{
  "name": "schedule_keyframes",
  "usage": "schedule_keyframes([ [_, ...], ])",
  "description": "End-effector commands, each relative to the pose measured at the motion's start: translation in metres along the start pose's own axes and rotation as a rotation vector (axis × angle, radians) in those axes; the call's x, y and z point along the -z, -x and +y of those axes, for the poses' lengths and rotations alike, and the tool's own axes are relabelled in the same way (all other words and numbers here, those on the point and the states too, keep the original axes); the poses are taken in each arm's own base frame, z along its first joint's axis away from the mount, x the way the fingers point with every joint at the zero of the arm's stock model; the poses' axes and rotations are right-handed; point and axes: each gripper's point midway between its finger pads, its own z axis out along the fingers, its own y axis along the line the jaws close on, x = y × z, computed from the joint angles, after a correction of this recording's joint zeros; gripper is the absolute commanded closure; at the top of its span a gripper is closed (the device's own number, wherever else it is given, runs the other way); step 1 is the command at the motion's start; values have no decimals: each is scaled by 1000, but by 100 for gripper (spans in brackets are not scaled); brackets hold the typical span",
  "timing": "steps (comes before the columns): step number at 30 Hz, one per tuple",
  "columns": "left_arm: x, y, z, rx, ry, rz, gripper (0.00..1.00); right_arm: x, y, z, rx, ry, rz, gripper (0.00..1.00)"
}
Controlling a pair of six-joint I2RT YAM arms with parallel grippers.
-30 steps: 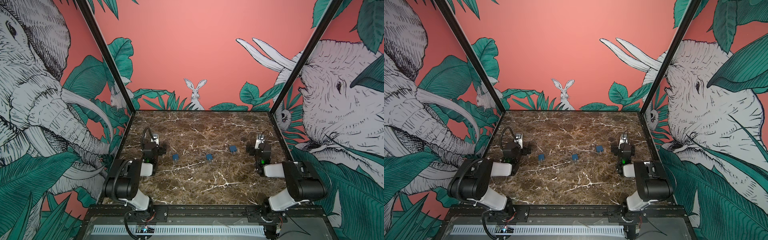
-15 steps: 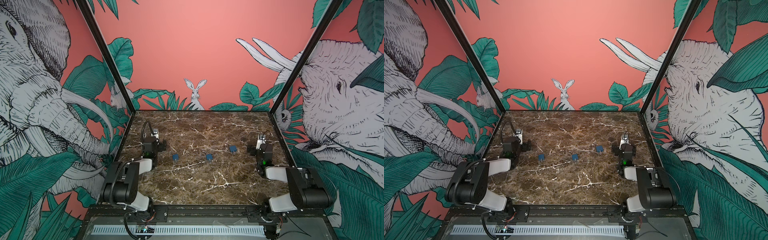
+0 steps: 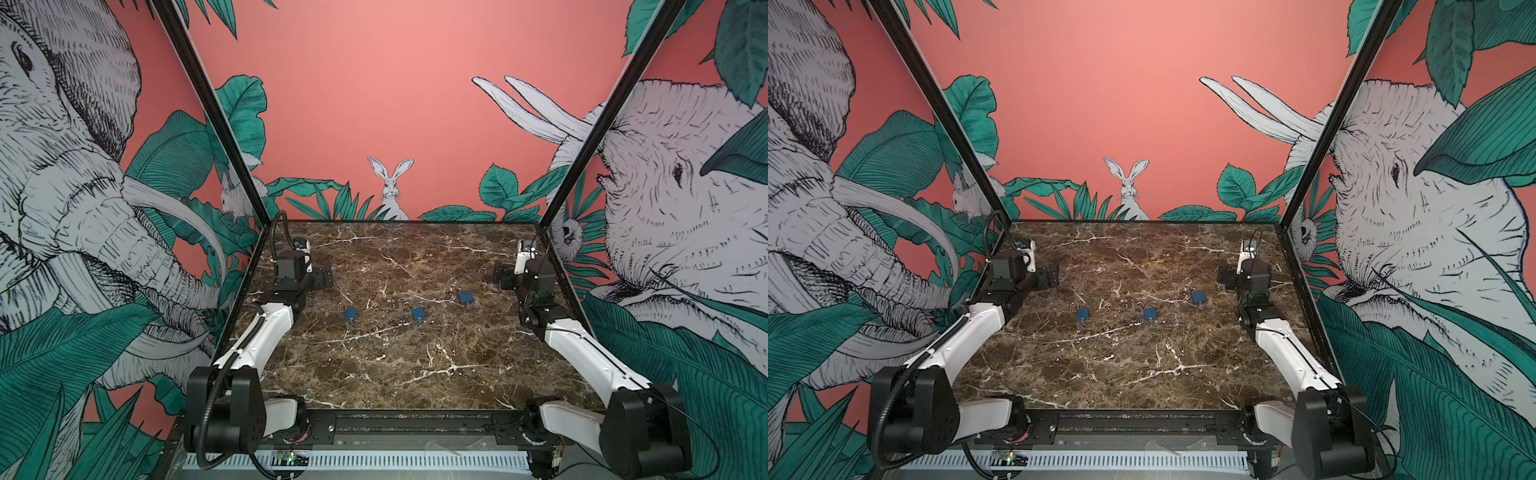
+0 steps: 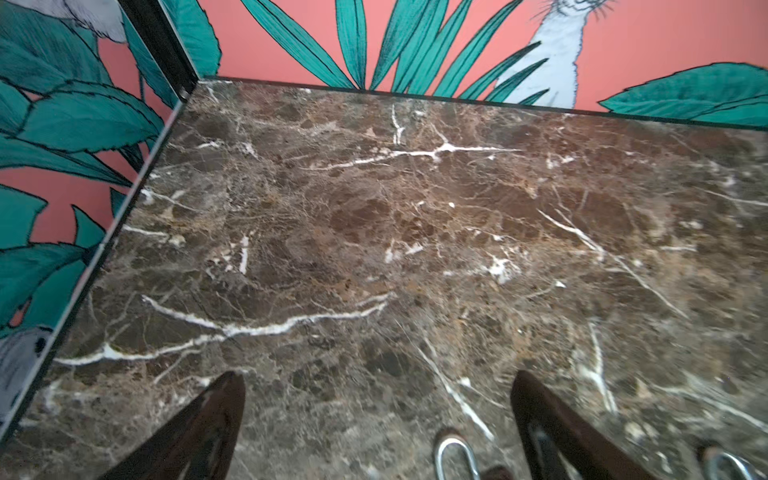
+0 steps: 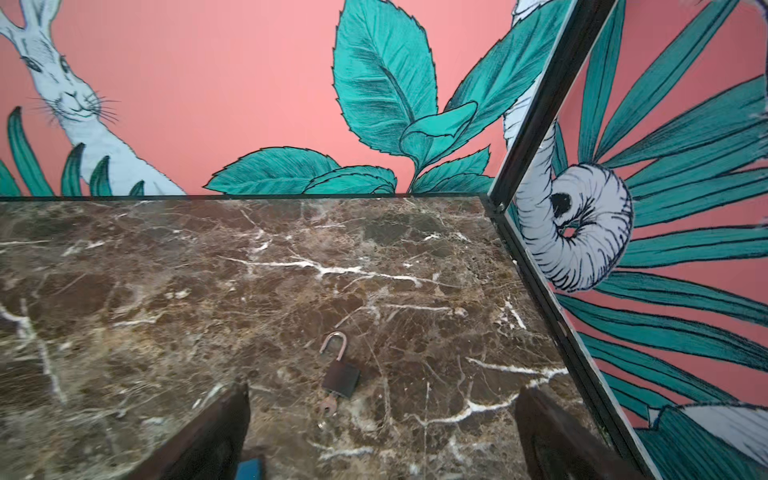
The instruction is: Lock with the key
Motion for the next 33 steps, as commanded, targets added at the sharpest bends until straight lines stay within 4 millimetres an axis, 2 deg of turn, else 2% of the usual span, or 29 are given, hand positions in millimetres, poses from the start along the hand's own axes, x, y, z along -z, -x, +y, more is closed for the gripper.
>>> schedule_keyframes([
  [1,26,-15,-14,111,-68,52,1,18,-21,28,90,52,153,1],
  [6,46,-38,-13,172,-48,141,1,36,-25,75,60,174,219,1],
  [11,51,-80,-12,235,14,341,1,45,-35,108,0,242,312,1],
  [17,45,-123,-46,262,7,502,1,45,-56,128,-6,279,469,1],
  [25,22,-141,-76,292,45,562,1,37,-82,136,51,273,601,1],
  [30,6,-148,-80,222,107,626,1,37,-89,149,29,334,628,1],
  [33,-4,-146,-83,206,116,631,2,36,-91,152,25,346,630,1],
])
